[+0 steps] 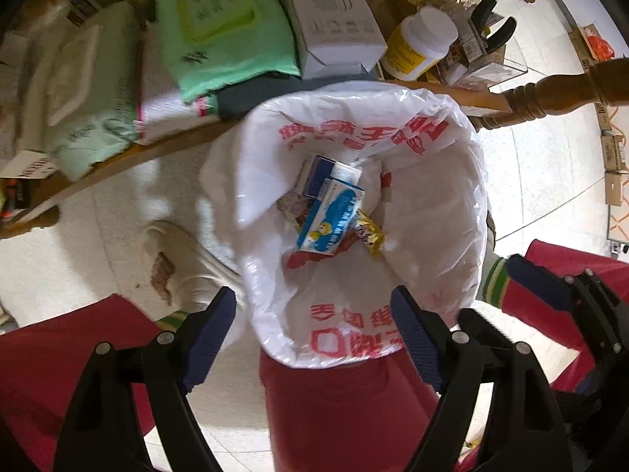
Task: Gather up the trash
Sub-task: 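Raise both tools back over the table toward the black box and red pack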
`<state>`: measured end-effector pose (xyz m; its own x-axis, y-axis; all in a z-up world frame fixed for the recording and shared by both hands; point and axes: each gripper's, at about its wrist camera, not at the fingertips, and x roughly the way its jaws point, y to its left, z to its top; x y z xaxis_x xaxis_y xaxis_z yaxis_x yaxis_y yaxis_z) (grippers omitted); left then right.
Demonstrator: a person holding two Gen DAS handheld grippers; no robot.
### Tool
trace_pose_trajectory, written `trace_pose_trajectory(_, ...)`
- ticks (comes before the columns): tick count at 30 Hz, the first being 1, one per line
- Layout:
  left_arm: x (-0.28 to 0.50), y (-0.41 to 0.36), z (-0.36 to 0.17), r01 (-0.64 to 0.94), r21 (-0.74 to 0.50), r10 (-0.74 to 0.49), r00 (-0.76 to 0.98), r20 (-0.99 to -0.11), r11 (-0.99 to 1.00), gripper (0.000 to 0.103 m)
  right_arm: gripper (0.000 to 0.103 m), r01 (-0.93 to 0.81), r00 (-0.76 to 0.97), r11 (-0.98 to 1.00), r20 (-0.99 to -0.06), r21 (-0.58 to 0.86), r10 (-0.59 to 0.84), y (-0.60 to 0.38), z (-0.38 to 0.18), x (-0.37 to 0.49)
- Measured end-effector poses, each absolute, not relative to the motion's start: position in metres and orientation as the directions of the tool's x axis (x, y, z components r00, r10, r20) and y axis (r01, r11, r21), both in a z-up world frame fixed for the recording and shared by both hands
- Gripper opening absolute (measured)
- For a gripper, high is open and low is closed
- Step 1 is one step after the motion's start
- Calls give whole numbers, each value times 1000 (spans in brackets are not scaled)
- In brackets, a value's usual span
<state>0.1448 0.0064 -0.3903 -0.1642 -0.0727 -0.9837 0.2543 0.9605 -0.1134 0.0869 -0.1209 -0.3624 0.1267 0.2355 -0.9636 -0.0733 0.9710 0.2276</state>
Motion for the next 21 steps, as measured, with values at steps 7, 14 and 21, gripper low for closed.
trace_pose_trajectory(7,118,27,-298,359,-53,-48,-22,-999,932,79,80,-55,252,951,-917,305,309,-133,-266,63)
trace_pose_trajectory(14,122,40,-154,563,-2,-102,145,-984,826,90,94,-148,413,965,-873,215,258,-137,-138,62)
trace_pose_trajectory(21,171,43,-17,748,150,-140,309,-941,647,95,96,-102,465,959,-840,264,280,-159,-39,89)
